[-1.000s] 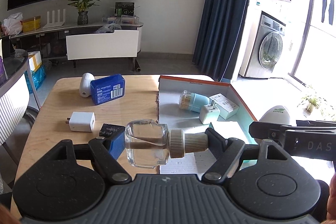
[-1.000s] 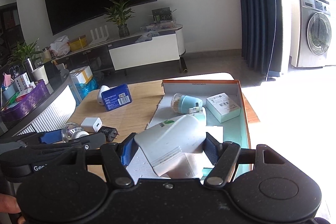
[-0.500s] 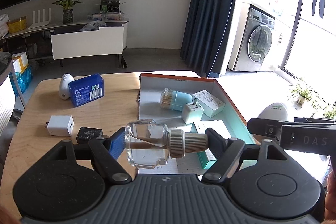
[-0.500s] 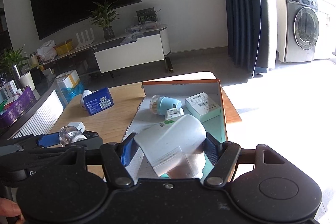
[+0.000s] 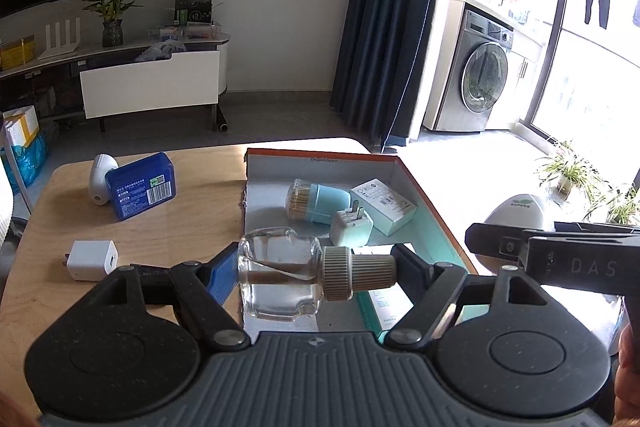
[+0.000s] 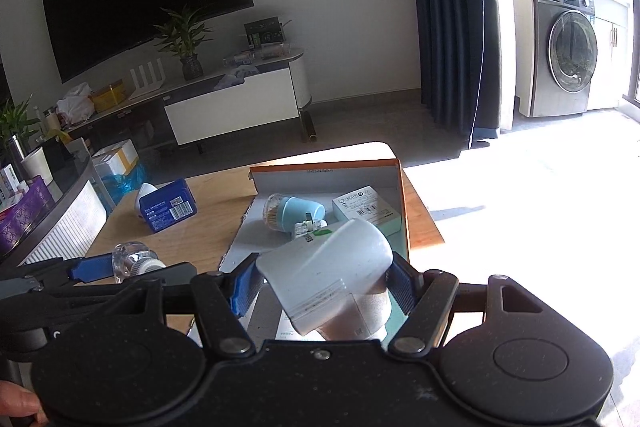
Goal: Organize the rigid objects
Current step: 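Lower the repeller into the box and open the right tool while the left tool lowers the bottle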
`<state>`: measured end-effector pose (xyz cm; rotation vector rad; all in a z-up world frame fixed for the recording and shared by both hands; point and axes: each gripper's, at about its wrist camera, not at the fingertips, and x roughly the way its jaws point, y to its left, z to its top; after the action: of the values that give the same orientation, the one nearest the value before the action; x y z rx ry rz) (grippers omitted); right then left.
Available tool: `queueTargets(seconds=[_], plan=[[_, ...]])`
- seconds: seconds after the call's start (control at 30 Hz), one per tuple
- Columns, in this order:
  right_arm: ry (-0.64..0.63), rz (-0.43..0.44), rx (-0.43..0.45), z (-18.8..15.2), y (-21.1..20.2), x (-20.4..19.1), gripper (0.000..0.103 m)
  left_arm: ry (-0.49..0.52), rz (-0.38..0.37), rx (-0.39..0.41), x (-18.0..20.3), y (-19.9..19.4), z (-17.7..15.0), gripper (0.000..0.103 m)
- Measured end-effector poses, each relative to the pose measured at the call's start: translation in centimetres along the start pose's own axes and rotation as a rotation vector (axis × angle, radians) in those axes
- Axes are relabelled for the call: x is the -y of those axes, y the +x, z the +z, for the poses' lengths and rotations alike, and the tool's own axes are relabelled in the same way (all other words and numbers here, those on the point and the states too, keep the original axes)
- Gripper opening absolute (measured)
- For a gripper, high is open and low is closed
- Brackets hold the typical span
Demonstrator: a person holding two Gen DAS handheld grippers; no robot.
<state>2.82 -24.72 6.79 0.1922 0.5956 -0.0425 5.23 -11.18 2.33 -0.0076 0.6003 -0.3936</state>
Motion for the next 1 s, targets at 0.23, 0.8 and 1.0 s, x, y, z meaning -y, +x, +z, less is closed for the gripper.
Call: queueTargets(seconds=[0.23,0.8,1.0], plan=[[0.000,-0.002,0.002,0.9,0.8,0.1,0.080,0.005,-0.003,-0.002,-0.1,0.9,0.9,0.080],[0.000,0.007,-0.005,2.8,3.2,0.6,0.080,-0.006,0.000,-0.005,-0.5,2.4,2.6,0.080],[0.000,0.013,-0.010,3.2,4.0,0.7,0.080,-0.007,0.005,-0.004,-0.6,2.9,3.1,0.080]])
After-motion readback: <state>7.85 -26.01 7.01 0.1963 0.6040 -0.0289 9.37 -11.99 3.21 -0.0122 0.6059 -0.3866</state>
